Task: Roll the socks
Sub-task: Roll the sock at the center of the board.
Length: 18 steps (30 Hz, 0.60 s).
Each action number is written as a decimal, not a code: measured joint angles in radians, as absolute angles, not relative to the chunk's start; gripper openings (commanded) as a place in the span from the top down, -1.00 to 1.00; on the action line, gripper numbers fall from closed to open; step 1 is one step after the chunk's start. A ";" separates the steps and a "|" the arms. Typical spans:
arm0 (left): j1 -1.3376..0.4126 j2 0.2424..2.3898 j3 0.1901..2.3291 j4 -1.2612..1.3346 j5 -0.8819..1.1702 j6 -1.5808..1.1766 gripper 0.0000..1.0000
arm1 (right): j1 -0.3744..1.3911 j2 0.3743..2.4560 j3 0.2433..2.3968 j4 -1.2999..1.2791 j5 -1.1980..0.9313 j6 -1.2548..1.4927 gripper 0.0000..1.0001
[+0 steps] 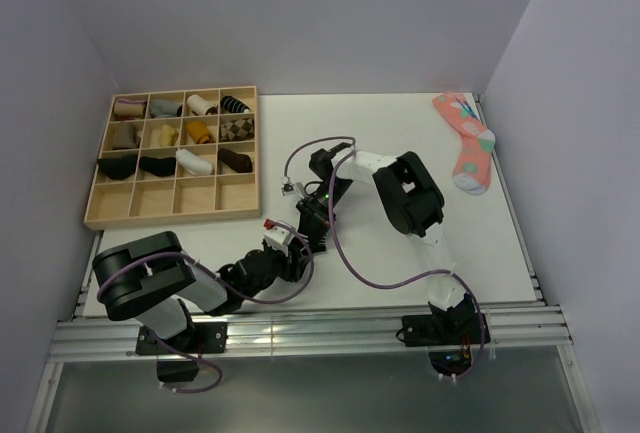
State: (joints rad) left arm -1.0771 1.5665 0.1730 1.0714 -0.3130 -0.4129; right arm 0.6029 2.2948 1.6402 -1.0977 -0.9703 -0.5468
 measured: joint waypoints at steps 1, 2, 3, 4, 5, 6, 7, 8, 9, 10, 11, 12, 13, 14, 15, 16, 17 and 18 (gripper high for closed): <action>-1.077 1.569 0.175 1.071 -0.313 -0.413 -0.09 | 0.601 2.295 1.642 -1.098 -0.971 -0.547 1.00; -1.077 1.571 0.176 1.071 -0.314 -0.413 -0.09 | 0.601 2.294 1.644 -1.098 -0.971 -0.547 1.00; -1.077 1.572 0.177 1.071 -0.315 -0.413 -0.09 | 0.599 2.293 1.644 -1.098 -0.971 -0.547 1.00; -1.077 1.575 0.179 1.070 -0.317 -0.413 -0.07 | 0.599 2.291 1.644 -1.098 -0.971 -0.547 1.00; -1.077 1.576 0.180 1.070 -0.320 -0.413 -0.06 | 0.599 2.291 1.644 -1.098 -0.971 -0.547 1.00; -1.077 1.578 0.182 1.069 -0.321 -0.413 -0.05 | 0.599 2.290 1.644 -1.098 -0.971 -0.547 1.00; -1.077 1.579 0.184 1.068 -0.324 -0.413 -0.04 | 0.599 2.289 1.644 -1.098 -0.971 -0.547 1.00; -1.078 1.580 0.185 1.068 -0.328 -0.413 -0.04 | 0.598 2.289 1.644 -1.098 -0.971 -0.547 1.00; -1.078 1.581 0.186 1.067 -0.332 -0.413 -0.01 | 0.598 2.289 1.644 -1.098 -0.973 -0.547 1.00; -1.078 1.582 0.186 1.065 -0.337 -0.413 0.01 | 0.598 2.289 1.644 -1.098 -0.973 -0.548 1.00; -1.078 1.582 0.187 1.064 -0.340 -0.413 0.02 | 0.598 2.289 1.644 -1.099 -0.974 -0.548 1.00; -1.078 1.582 0.188 1.061 -0.344 -0.413 0.10 | 0.598 2.289 1.644 -1.100 -0.975 -0.548 1.00; -1.078 1.582 0.191 1.058 -0.348 -0.413 0.14 | 0.598 2.289 1.644 -1.102 -0.977 -0.548 1.00; -1.078 1.583 0.194 1.054 -0.350 -0.413 0.16 | 0.598 2.289 1.644 -1.104 -0.978 -0.548 1.00; -1.078 1.583 0.197 1.051 -0.354 -0.413 0.22 | 0.598 2.289 1.644 -1.106 -0.978 -0.549 1.00; -1.078 1.584 0.200 1.049 -0.356 -0.413 0.25 | 0.597 2.289 1.644 -1.107 -0.978 -0.550 1.00; -1.078 1.585 0.202 1.048 -0.358 -0.413 0.28 | 0.597 2.289 1.644 -1.108 -0.978 -0.551 1.00; -1.078 1.586 0.203 1.047 -0.359 -0.413 0.33 | 0.597 2.289 1.644 -1.110 -0.978 -0.552 1.00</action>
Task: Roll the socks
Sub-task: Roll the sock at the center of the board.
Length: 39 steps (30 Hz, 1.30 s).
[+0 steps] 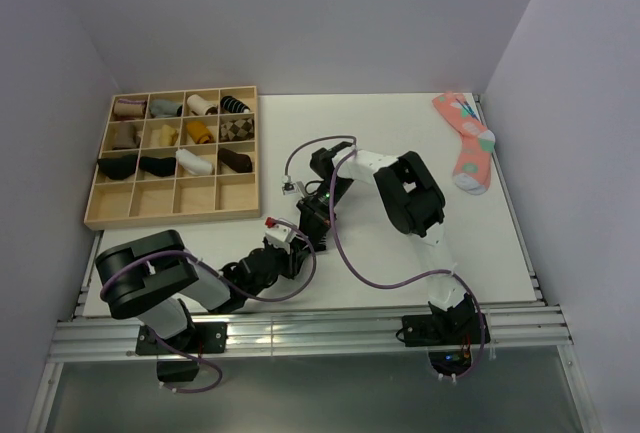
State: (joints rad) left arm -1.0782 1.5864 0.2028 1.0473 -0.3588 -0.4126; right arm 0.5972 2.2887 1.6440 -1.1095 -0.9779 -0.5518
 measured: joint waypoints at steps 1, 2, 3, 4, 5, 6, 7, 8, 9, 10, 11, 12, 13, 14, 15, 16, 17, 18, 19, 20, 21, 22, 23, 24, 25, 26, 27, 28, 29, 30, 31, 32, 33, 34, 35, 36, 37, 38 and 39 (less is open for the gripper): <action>-1.079 1.587 0.204 1.046 -0.361 -0.413 0.36 | 0.597 2.288 1.644 -1.110 -0.978 -0.552 1.00; -1.079 1.587 0.204 1.045 -0.362 -0.413 0.40 | 0.597 2.288 1.644 -1.111 -0.978 -0.552 1.00; -1.080 1.587 0.204 1.044 -0.363 -0.413 0.49 | 0.597 2.286 1.644 -1.111 -0.978 -0.552 1.00; -1.081 1.587 0.205 1.041 -0.363 -0.413 0.54 | 0.597 2.285 1.644 -1.111 -0.978 -0.552 1.00; -1.081 1.587 0.207 1.037 -0.363 -0.413 0.59 | 0.597 2.284 1.644 -1.111 -0.978 -0.552 1.00; -1.082 1.587 0.209 1.034 -0.363 -0.413 0.76 | 0.597 2.283 1.644 -1.110 -0.978 -0.552 1.00; -1.082 1.587 0.210 1.032 -0.363 -0.414 0.84 | 0.597 2.281 1.643 -1.109 -0.978 -0.551 1.00; -1.082 1.587 0.212 1.031 -0.363 -0.416 0.92 | 0.597 2.278 1.642 -1.105 -0.977 -0.550 1.00; -1.082 1.587 0.212 1.029 -0.362 -0.416 0.99 | 0.597 2.273 1.640 -1.100 -0.976 -0.548 1.00; -1.082 1.587 0.213 1.028 -0.362 -0.417 0.99 | 0.597 2.267 1.632 -1.089 -0.975 -0.547 1.00; -1.082 1.587 0.213 1.027 -0.361 -0.416 0.99 | 0.597 2.260 1.624 -1.083 -0.973 -0.544 0.99; -1.082 1.587 0.214 1.026 -0.359 -0.416 0.99 | 0.597 2.252 1.615 -1.074 -0.970 -0.542 0.96; -1.082 1.587 0.214 1.026 -0.356 -0.416 0.99 | 0.597 2.245 1.607 -1.067 -0.967 -0.539 0.91; -1.082 1.587 0.215 1.026 -0.353 -0.417 0.99 | 0.597 2.239 1.600 -1.059 -0.963 -0.534 0.91; -1.082 1.587 0.216 1.024 -0.352 -0.418 0.99 | 0.597 2.233 1.595 -1.053 -0.959 -0.532 0.89; -1.082 1.587 0.218 1.019 -0.348 -0.421 0.99 | 0.597 2.227 1.589 -1.046 -0.954 -0.528 0.84; -1.082 1.587 0.221 1.015 -0.345 -0.423 0.99 | 0.597 2.219 1.580 -1.035 -0.949 -0.525 0.81; -1.082 1.586 0.225 1.009 -0.344 -0.425 0.99 | 0.597 2.210 1.570 -1.026 -0.944 -0.520 0.68; -1.082 1.585 0.228 1.003 -0.341 -0.428 0.99 | 0.597 2.202 1.560 -1.016 -0.939 -0.516 0.63; -1.082 1.583 0.231 0.993 -0.339 -0.431 0.99 | 0.597 2.193 1.551 -1.008 -0.932 -0.512 0.59; -1.082 1.581 0.235 0.979 -0.337 -0.432 0.99 | 0.597 2.182 1.539 -0.996 -0.925 -0.507 0.50; -1.082 1.579 0.239 0.971 -0.336 -0.433 0.99 | 0.596 2.172 1.528 -0.984 -0.920 -0.502 0.47; -1.082 1.577 0.244 0.955 -0.333 -0.436 0.99 | 0.596 2.160 1.515 -0.970 -0.914 -0.498 0.44; -1.082 1.575 0.251 0.941 -0.326 -0.439 0.99 | 0.595 2.147 1.501 -0.952 -0.906 -0.494 0.38; -1.082 1.573 0.254 0.933 -0.323 -0.442 0.99 | 0.593 2.135 1.488 -0.941 -0.902 -0.489 0.36; -1.082 1.569 0.258 0.921 -0.319 -0.447 0.99 | 0.591 2.127 1.477 -0.928 -0.901 -0.488 0.35; -1.082 1.563 0.261 0.907 -0.314 -0.455 0.99 | 0.588 2.117 1.464 -0.915 -0.899 -0.487 0.35; -1.082 1.557 0.263 0.896 -0.310 -0.459 0.99 | 0.583 2.109 1.454 -0.905 -0.898 -0.486 0.35; -1.082 1.549 0.265 0.884 -0.308 -0.468 0.99 | 0.579 2.103 1.444 -0.892 -0.898 -0.483 0.32; -1.081 1.538 0.269 0.864 -0.303 -0.476 0.99 | 0.572 2.093 1.430 -0.874 -0.898 -0.479 0.28; -1.079 1.527 0.274 0.844 -0.297 -0.485 0.99 | 0.563 2.082 1.415 -0.856 -0.897 -0.472 0.28; -1.078 1.518 0.279 0.830 -0.291 -0.491 0.99 | 0.555 2.072 1.400 -0.840 -0.897 -0.467 0.27; -1.076 1.508 0.285 0.813 -0.285 -0.496 0.99 | 0.546 2.060 1.385 -0.823 -0.896 -0.463 0.26; -1.074 1.496 0.293 0.788 -0.281 -0.505 0.99 | 0.536 2.045 1.369 -0.805 -0.893 -0.457 0.25; -1.071 1.487 0.299 0.770 -0.275 -0.514 0.99 | 0.526 2.029 1.354 -0.787 -0.890 -0.450 0.25; -1.067 1.476 0.307 0.749 -0.266 -0.522 0.99 | 0.518 2.012 1.338 -0.767 -0.889 -0.447 0.25; -1.063 1.466 0.314 0.729 -0.258 -0.531 0.99 | 0.511 1.991 1.319 -0.748 -0.887 -0.441 0.25; -1.057 1.454 0.321 0.706 -0.249 -0.542 0.99 | 0.505 1.970 1.298 -0.722 -0.886 -0.437 0.25; -1.050 1.443 0.329 0.684 -0.239 -0.550 0.99 | 0.499 1.950 1.279 -0.700 -0.885 -0.431 0.25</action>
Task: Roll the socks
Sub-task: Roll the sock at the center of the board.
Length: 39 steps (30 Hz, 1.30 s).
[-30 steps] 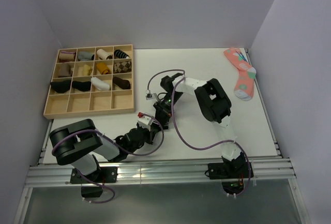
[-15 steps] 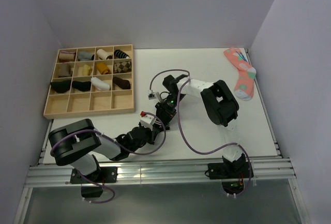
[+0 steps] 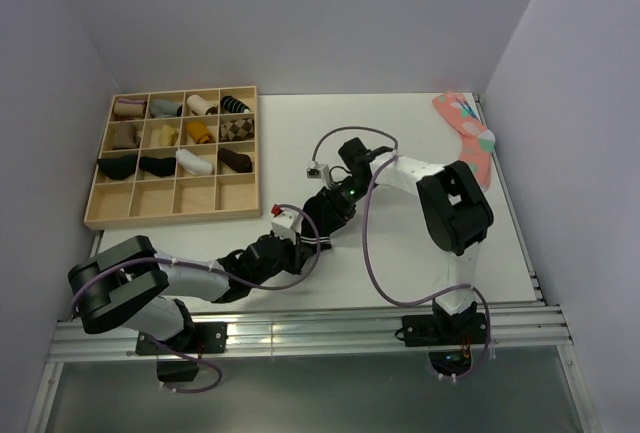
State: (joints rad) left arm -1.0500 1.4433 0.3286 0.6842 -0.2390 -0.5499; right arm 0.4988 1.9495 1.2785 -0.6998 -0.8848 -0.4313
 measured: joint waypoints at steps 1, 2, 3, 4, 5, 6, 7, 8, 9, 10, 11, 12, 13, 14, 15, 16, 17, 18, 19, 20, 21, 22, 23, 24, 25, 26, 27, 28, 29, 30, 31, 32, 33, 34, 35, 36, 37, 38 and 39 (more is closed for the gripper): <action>-1.041 1.433 0.336 0.662 -0.226 -0.564 0.99 | 0.496 1.936 1.265 -0.685 -0.884 -0.429 0.24; -1.032 1.424 0.343 0.643 -0.212 -0.574 0.99 | 0.493 1.920 1.249 -0.666 -0.886 -0.427 0.23; -1.023 1.418 0.346 0.630 -0.197 -0.585 0.99 | 0.494 1.906 1.235 -0.648 -0.885 -0.422 0.21; -1.011 1.410 0.348 0.614 -0.182 -0.596 0.99 | 0.494 1.892 1.222 -0.627 -0.885 -0.411 0.21; -1.000 1.403 0.348 0.601 -0.168 -0.607 0.99 | 0.494 1.887 1.221 -0.620 -0.885 -0.408 0.21; -0.989 1.398 0.348 0.590 -0.154 -0.616 0.99 | 0.494 1.886 1.222 -0.613 -0.888 -0.404 0.22; -0.978 1.393 0.348 0.578 -0.142 -0.625 0.99 | 0.494 1.887 1.226 -0.606 -0.892 -0.400 0.22; -0.971 1.389 0.348 0.569 -0.133 -0.632 0.99 | 0.494 1.887 1.227 -0.599 -0.894 -0.397 0.22; -0.962 1.386 0.348 0.559 -0.122 -0.639 0.99 | 0.494 1.887 1.227 -0.595 -0.897 -0.392 0.22; -0.954 1.386 0.348 0.552 -0.112 -0.645 0.99 | 0.495 1.887 1.227 -0.590 -0.900 -0.388 0.21; -0.946 1.386 0.348 0.546 -0.099 -0.651 0.99 | 0.497 1.887 1.227 -0.584 -0.902 -0.384 0.21; -0.937 1.386 0.348 0.542 -0.086 -0.658 0.99 | 0.499 1.887 1.227 -0.581 -0.902 -0.382 0.21; -0.930 1.387 0.348 0.541 -0.073 -0.664 0.99 | 0.501 1.887 1.227 -0.579 -0.902 -0.379 0.21; -0.920 1.390 0.348 0.540 -0.062 -0.672 0.99 | 0.504 1.888 1.228 -0.579 -0.902 -0.379 0.22; -0.910 1.393 0.348 0.540 -0.049 -0.677 0.99 | 0.509 1.889 1.228 -0.579 -0.902 -0.379 0.21; -0.901 1.399 0.349 0.540 -0.039 -0.682 0.99 | 0.515 1.890 1.229 -0.579 -0.902 -0.379 0.21; -0.892 1.408 0.351 0.540 -0.030 -0.688 0.99 | 0.521 1.895 1.230 -0.580 -0.902 -0.379 0.21; -0.884 1.419 0.354 0.540 -0.022 -0.696 0.99 | 0.527 1.902 1.233 -0.580 -0.902 -0.379 0.19; -0.876 1.428 0.358 0.538 -0.013 -0.701 0.99 | 0.532 1.909 1.235 -0.580 -0.902 -0.379 0.17; -0.870 1.435 0.362 0.537 -0.006 -0.705 0.99 | 0.535 1.916 1.237 -0.580 -0.901 -0.379 0.12; -0.863 1.439 0.367 0.533 0.002 -0.713 0.99 | 0.540 1.921 1.237 -0.580 -0.901 -0.378 0.10; -0.857 1.444 0.372 0.531 0.009 -0.721 0.99 | 0.543 1.925 1.236 -0.581 -0.898 -0.377 0.09; -0.850 1.447 0.378 0.529 0.016 -0.727 0.99 | 0.547 1.926 1.236 -0.580 -0.895 -0.375 0.08; -0.842 1.451 0.384 0.529 0.026 -0.732 0.99 | 0.550 1.926 1.236 -0.579 -0.892 -0.374 0.07; -0.835 1.454 0.389 0.527 0.035 -0.742 0.99 | 0.553 1.926 1.236 -0.578 -0.889 -0.371 0.06; -0.827 1.455 0.393 0.526 0.044 -0.749 0.99 | 0.554 1.926 1.236 -0.575 -0.885 -0.369 0.06; -0.818 1.456 0.395 0.525 0.054 -0.758 0.99 | 0.554 1.926 1.236 -0.575 -0.881 -0.365 0.06; -0.810 1.456 0.397 0.524 0.062 -0.767 0.99 | 0.555 1.926 1.236 -0.574 -0.880 -0.363 0.06; -0.802 1.456 0.398 0.519 0.071 -0.776 0.99 | 0.557 1.926 1.236 -0.572 -0.878 -0.359 0.03; -0.796 1.456 0.400 0.514 0.079 -0.783 0.99 | 0.558 1.926 1.236 -0.568 -0.875 -0.355 0.02; -0.789 1.457 0.402 0.510 0.088 -0.791 0.99 | 0.559 1.926 1.236 -0.566 -0.871 -0.353 0.00; -0.783 1.458 0.403 0.507 0.095 -0.799 0.99 | 0.559 1.926 1.236 -0.563 -0.867 -0.351 -0.03; -0.778 1.460 0.406 0.503 0.105 -0.807 0.99 | 0.559 1.926 1.236 -0.558 -0.858 -0.347 -0.04; -0.772 1.462 0.408 0.501 0.113 -0.812 0.99 | 0.561 1.926 1.236 -0.554 -0.853 -0.342 -0.04; -0.767 1.464 0.411 0.498 0.121 -0.818 0.99 | 0.562 1.926 1.236 -0.550 -0.847 -0.339 -0.04; -0.761 1.468 0.416 0.493 0.134 -0.826 0.99 | 0.565 1.926 1.236 -0.543 -0.839 -0.336 -0.04; -0.756 1.471 0.419 0.488 0.142 -0.832 0.99 | 0.569 1.926 1.236 -0.537 -0.830 -0.333 -0.05; -0.752 1.472 0.421 0.486 0.149 -0.836 0.99 | 0.573 1.926 1.235 -0.533 -0.823 -0.329 -0.05; -0.747 1.472 0.424 0.484 0.157 -0.838 0.99 | 0.577 1.926 1.235 -0.530 -0.814 -0.329 -0.05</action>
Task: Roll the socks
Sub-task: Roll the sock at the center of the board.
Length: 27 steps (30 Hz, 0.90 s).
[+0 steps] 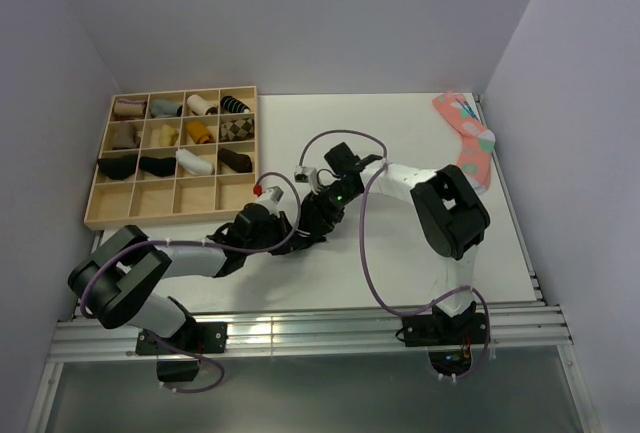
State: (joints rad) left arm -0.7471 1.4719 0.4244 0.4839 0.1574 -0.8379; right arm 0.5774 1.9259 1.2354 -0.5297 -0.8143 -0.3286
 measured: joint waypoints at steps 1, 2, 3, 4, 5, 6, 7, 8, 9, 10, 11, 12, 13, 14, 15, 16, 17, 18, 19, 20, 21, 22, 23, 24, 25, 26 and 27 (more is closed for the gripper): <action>-0.743 1.472 0.428 0.480 0.164 -0.843 0.99 | 0.583 1.926 1.235 -0.526 -0.805 -0.327 -0.05; -0.737 1.472 0.433 0.475 0.171 -0.852 0.99 | 0.588 1.926 1.235 -0.524 -0.801 -0.326 -0.05; -0.732 1.472 0.436 0.470 0.179 -0.855 0.99 | 0.592 1.926 1.235 -0.522 -0.795 -0.324 -0.05; -0.726 1.473 0.439 0.464 0.186 -0.860 0.99 | 0.595 1.926 1.235 -0.520 -0.790 -0.322 -0.05; -0.720 1.473 0.442 0.461 0.191 -0.863 0.99 | 0.598 1.926 1.235 -0.519 -0.785 -0.322 -0.05; -0.714 1.473 0.443 0.457 0.197 -0.869 0.99 | 0.600 1.926 1.235 -0.517 -0.780 -0.321 -0.05; -0.708 1.474 0.444 0.456 0.205 -0.876 0.99 | 0.603 1.926 1.235 -0.516 -0.775 -0.321 -0.05; -0.701 1.477 0.446 0.453 0.212 -0.881 0.99 | 0.604 1.926 1.235 -0.516 -0.773 -0.319 -0.05; -0.693 1.482 0.448 0.448 0.218 -0.886 0.99 | 0.605 1.926 1.235 -0.516 -0.770 -0.318 -0.05; -0.688 1.488 0.450 0.444 0.222 -0.890 0.99 | 0.606 1.926 1.235 -0.516 -0.767 -0.318 -0.05; -0.683 1.493 0.451 0.442 0.225 -0.897 0.99 | 0.606 1.926 1.235 -0.516 -0.766 -0.315 -0.02; -0.679 1.497 0.452 0.441 0.228 -0.903 0.99 | 0.606 1.926 1.235 -0.516 -0.765 -0.315 0.01; -0.675 1.500 0.452 0.439 0.232 -0.907 0.99 | 0.606 1.926 1.235 -0.516 -0.764 -0.314 0.06; -0.671 1.502 0.452 0.439 0.234 -0.910 0.99 | 0.607 1.926 1.235 -0.516 -0.762 -0.312 0.10; -0.667 1.502 0.452 0.439 0.239 -0.914 0.99 | 0.607 1.926 1.235 -0.516 -0.759 -0.311 0.11; -0.665 1.502 0.452 0.440 0.241 -0.918 0.99 | 0.609 1.926 1.235 -0.516 -0.758 -0.311 0.11; -0.664 1.502 0.452 0.441 0.242 -0.921 0.99 | 0.609 1.926 1.235 -0.516 -0.754 -0.310 0.11; -0.662 1.502 0.452 0.442 0.245 -0.924 0.99 | 0.610 1.926 1.235 -0.516 -0.752 -0.310 0.11; -0.661 1.502 0.452 0.443 0.247 -0.928 0.99 | 0.610 1.926 1.235 -0.516 -0.751 -0.310 0.11; -0.659 1.502 0.452 0.443 0.249 -0.930 0.99 | 0.611 1.926 1.235 -0.516 -0.749 -0.310 0.11; -0.658 1.502 0.452 0.443 0.251 -0.931 0.99 | 0.611 1.926 1.235 -0.516 -0.747 -0.310 0.11; -0.657 1.502 0.452 0.443 0.252 -0.933 0.99 | 0.612 1.926 1.236 -0.516 -0.745 -0.310 0.11; -0.656 1.502 0.452 0.443 0.255 -0.934 0.99 | 0.613 1.926 1.236 -0.516 -0.744 -0.310 0.11; -0.656 1.502 0.452 0.443 0.257 -0.934 0.99 | 0.614 1.926 1.236 -0.516 -0.743 -0.310 0.11; -0.656 1.502 0.452 0.442 0.258 -0.934 0.99 | 0.614 1.926 1.236 -0.516 -0.741 -0.310 0.11; -0.656 1.502 0.452 0.442 0.261 -0.934 0.99 | 0.615 1.926 1.236 -0.516 -0.740 -0.307 0.14; -0.656 1.502 0.452 0.443 0.264 -0.934 0.99 | 0.616 1.927 1.236 -0.516 -0.739 -0.307 0.22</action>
